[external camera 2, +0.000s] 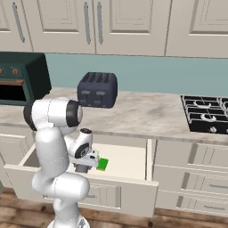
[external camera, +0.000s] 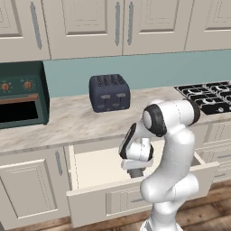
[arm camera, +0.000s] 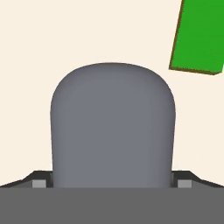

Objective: Restock the sink supplies by placing the sponge and soap dispenser on the counter and next to the sink. Make sure the soap dispenser is upright.

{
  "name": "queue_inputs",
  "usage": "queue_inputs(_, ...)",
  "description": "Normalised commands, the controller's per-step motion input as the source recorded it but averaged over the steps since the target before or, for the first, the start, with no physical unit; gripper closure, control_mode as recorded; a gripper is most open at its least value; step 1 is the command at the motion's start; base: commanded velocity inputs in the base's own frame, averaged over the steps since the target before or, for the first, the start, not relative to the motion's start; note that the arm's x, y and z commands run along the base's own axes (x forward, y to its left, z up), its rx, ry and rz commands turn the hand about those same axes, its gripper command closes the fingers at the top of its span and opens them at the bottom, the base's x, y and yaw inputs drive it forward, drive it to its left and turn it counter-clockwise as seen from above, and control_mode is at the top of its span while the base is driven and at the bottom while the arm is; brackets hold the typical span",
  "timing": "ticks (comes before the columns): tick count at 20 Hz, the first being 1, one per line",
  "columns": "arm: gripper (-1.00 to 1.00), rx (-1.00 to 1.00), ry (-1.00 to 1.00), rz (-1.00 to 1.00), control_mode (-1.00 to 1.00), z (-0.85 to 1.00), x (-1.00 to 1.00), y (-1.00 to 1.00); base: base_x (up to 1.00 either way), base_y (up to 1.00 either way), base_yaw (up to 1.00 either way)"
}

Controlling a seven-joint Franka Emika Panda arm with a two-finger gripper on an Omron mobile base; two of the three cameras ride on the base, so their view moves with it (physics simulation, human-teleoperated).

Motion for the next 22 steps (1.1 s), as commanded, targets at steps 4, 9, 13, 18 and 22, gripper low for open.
queue_inputs(4, 1.00, -0.03, -0.05, 0.05, -1.00, 1.00, -0.04, -0.14, 0.00, 0.00, 0.00)
queue_inputs(9, 1.00, -0.01, -0.01, 0.03, -1.00, 1.00, 0.00, -0.19, 0.00, 0.00, 0.00)
queue_inputs(13, 1.00, 0.00, 0.00, 0.03, -1.00, 1.00, -0.05, -0.35, 0.00, 0.00, 0.00)
queue_inputs(18, 1.00, 0.00, 0.00, 0.04, -1.00, 1.00, -0.19, -0.26, 0.00, 0.00, 0.00)
queue_inputs(22, 1.00, 0.00, 0.00, 0.05, -1.00, 1.00, -0.20, -0.16, 0.00, 0.00, 0.00)
